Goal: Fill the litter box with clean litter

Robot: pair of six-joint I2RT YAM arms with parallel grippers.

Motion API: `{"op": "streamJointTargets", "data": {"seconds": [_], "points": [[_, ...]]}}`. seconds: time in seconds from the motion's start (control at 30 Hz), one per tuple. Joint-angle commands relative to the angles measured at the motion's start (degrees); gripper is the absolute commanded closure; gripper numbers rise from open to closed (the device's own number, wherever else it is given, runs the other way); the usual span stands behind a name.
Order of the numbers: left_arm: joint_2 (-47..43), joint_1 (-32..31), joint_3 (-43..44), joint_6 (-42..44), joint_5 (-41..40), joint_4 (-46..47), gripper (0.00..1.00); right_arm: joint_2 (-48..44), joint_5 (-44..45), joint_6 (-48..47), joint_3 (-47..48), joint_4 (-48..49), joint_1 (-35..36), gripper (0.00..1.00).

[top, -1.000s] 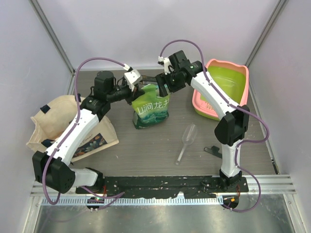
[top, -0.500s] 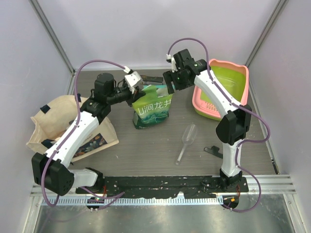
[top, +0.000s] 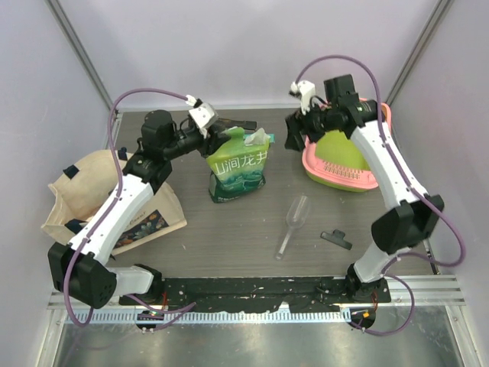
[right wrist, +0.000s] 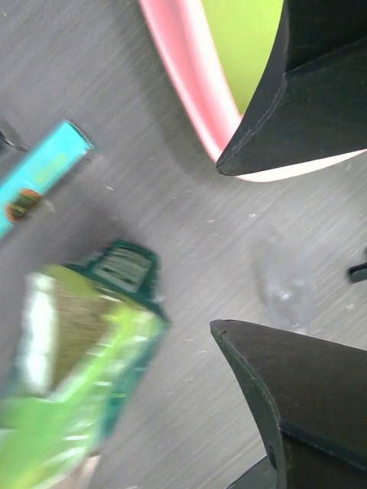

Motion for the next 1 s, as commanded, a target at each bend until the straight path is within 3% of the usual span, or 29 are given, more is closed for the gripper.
{"op": "streamJointTargets", "data": {"seconds": [0.0, 0.03, 0.2, 0.3, 0.47, 0.63, 0.77, 0.83, 0.97], "points": [[-0.5, 0.3, 3.9, -3.3, 0.3, 6.9, 0.6, -9.9, -4.3, -27.3, -15.9, -3.6, 0.1, 0.19], [-0.4, 0.3, 4.4, -3.7, 0.3, 6.5, 0.55, -13.3, -4.0, -30.0, -22.1, -3.5, 0.1, 0.19], [-0.4, 0.2, 7.2, -4.7, 1.9, 4.5, 0.47, -18.0, -1.4, -43.1, -33.0, -5.7, 0.2, 0.22], [-0.4, -1.5, 8.6, -5.1, 6.1, 0.2, 0.43, -20.8, 0.4, -42.3, -37.7, -4.8, 0.0, 0.23], [2.3, -9.1, 10.8, -3.0, 3.6, -4.4, 0.44, -24.4, -2.4, -20.3, -36.9, 3.9, -5.9, 0.24], [12.3, -19.5, 21.8, 2.8, 0.3, -17.2, 0.46, -27.4, 1.7, -2.7, -28.6, 6.2, -17.6, 0.23], [21.2, -27.5, 28.3, 2.8, -9.8, -28.7, 0.51, -32.4, 17.5, 3.8, -28.0, 10.2, -19.0, 0.2], [24.6, -31.7, 30.7, -0.5, -20.3, -30.0, 0.54, -36.0, 22.2, 5.3, -29.6, 14.3, -19.6, 0.16], [34.1, -34.8, 34.1, -5.8, -29.6, -31.9, 0.55, -43.0, 21.5, 6.7, -38.5, 25.8, -19.7, 0.11]]}}
